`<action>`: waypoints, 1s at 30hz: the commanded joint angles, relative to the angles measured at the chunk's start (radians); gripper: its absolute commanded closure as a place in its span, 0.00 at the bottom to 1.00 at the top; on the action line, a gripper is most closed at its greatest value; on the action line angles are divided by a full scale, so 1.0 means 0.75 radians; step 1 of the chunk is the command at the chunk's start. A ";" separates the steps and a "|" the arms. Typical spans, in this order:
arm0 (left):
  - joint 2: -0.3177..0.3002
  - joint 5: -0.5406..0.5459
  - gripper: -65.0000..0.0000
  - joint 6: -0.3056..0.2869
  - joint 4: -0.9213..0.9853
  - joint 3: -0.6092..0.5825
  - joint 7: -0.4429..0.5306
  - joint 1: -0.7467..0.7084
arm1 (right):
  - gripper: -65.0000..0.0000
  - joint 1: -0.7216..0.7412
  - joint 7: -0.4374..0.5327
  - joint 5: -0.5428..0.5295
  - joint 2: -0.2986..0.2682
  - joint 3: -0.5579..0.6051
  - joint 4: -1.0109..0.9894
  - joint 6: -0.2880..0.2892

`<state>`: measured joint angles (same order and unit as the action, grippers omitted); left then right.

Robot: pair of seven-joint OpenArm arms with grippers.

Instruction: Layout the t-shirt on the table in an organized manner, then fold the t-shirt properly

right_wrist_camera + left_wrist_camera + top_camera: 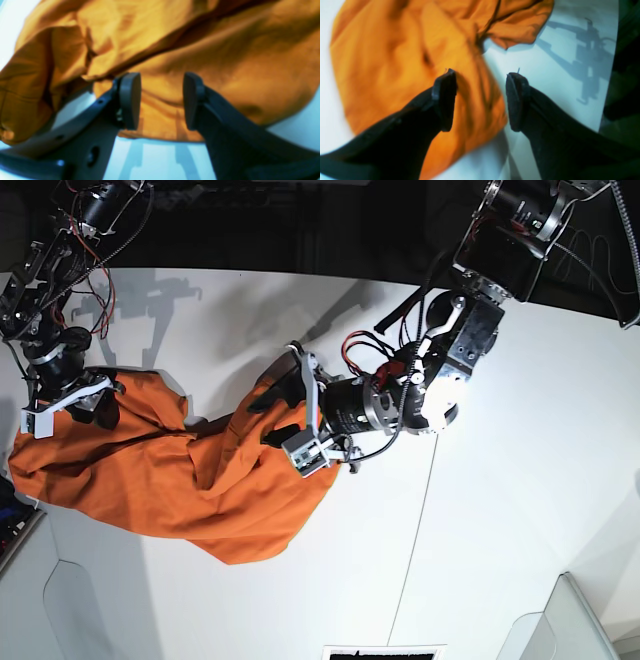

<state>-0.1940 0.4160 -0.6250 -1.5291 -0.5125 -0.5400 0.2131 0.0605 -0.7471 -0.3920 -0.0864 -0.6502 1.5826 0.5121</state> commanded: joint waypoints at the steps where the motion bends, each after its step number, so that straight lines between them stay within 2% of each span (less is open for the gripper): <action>1: 0.011 -0.007 0.47 0.028 0.013 -0.011 0.042 0.036 | 0.59 -0.006 0.035 -0.020 -0.014 -0.001 0.015 0.004; 6: 0.030 -0.156 0.48 0.156 0.129 -0.076 0.149 0.084 | 0.60 -0.040 0.090 -0.019 -0.014 0.008 -0.064 0.005; 8: 0.030 -0.183 0.50 0.205 0.136 -0.075 0.158 0.103 | 0.67 -0.040 0.142 -0.009 -0.015 0.008 -0.108 0.005; 9: 0.029 -0.196 0.59 0.215 0.136 -0.075 0.157 0.112 | 0.75 -0.040 0.157 0.004 -0.019 0.008 -0.135 0.004; 12: 0.019 -0.240 1.00 0.209 0.135 -0.075 0.153 0.123 | 0.89 -0.040 0.168 0.023 -0.039 0.008 -0.226 0.005; 14: -0.016 -0.242 1.00 0.156 0.130 -0.076 0.152 0.122 | 0.92 -0.040 0.170 0.024 -0.051 0.008 -0.283 0.005; 17: -0.113 -0.240 1.00 0.103 0.081 -0.075 0.152 0.122 | 1.00 -0.040 0.191 0.024 -0.076 0.007 -0.325 0.006; 20: -0.247 -0.240 1.00 0.105 -0.044 -0.075 0.162 0.122 | 1.00 -0.039 0.210 0.018 -0.121 0.006 -0.325 0.006; 25: -0.514 -0.198 1.00 0.105 -0.328 -0.075 0.167 0.120 | 1.00 -0.033 0.221 0.009 -0.220 0.005 -0.322 0.006; 30: -0.760 -0.129 1.00 0.105 -0.598 -0.075 0.168 0.092 | 1.00 -0.033 0.219 0.009 -0.250 -0.026 -0.317 0.011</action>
<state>-0.7601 0.3115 -0.5510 -1.9610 -0.5785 -0.4374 0.2623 0.0246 -0.6003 -0.3695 -0.2592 -0.6647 1.3277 0.5156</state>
